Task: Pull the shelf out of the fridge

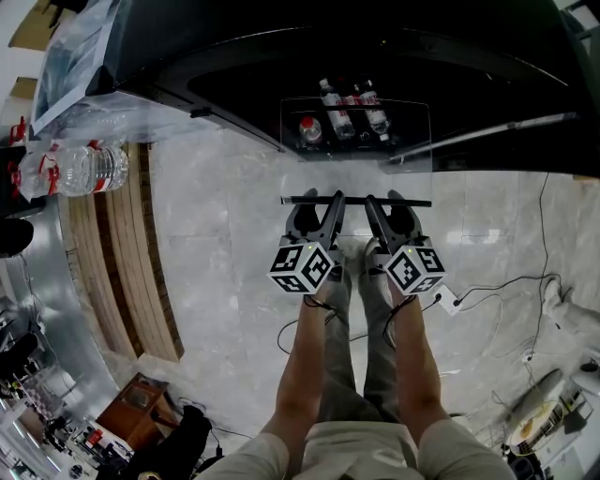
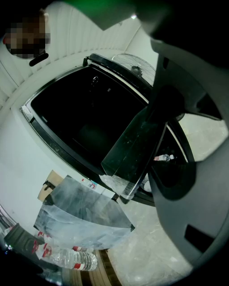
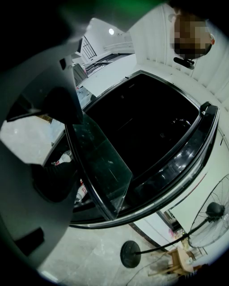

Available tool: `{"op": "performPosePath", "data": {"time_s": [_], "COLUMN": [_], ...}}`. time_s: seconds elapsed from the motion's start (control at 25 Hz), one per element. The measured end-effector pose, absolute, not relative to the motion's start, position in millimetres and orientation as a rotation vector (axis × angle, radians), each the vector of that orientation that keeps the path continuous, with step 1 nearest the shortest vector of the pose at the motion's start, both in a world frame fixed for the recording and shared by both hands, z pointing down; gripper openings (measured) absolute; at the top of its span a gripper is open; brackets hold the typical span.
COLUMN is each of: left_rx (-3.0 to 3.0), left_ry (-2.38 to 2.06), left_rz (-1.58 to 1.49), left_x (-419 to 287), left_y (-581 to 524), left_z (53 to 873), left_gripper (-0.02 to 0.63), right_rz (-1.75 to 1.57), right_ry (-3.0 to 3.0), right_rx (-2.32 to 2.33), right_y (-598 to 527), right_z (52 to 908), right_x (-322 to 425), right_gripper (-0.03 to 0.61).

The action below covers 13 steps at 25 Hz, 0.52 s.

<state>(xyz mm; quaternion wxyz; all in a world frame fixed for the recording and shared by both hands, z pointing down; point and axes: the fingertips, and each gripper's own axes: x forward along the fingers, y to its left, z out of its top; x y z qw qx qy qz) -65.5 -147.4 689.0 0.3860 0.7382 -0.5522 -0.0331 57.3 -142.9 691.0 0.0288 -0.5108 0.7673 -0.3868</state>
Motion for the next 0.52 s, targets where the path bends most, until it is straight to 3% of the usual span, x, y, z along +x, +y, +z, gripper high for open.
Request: {"op": "performPosePath", "data": {"time_s": [0.52], "left_rx": [1.871], "left_ry": [-1.401], "left_rz": [-0.082], "left_x": [-65.4], "left_y": [-146.4], "left_z": [689.2], "left_gripper": [0.265], "right_rz": [-1.197], "right_ry": [2.371], "right_rx": [-1.579], "right_y": [-142.5], "right_z": [690.4], "right_x": [57.6], "right_gripper": [0.265]}}
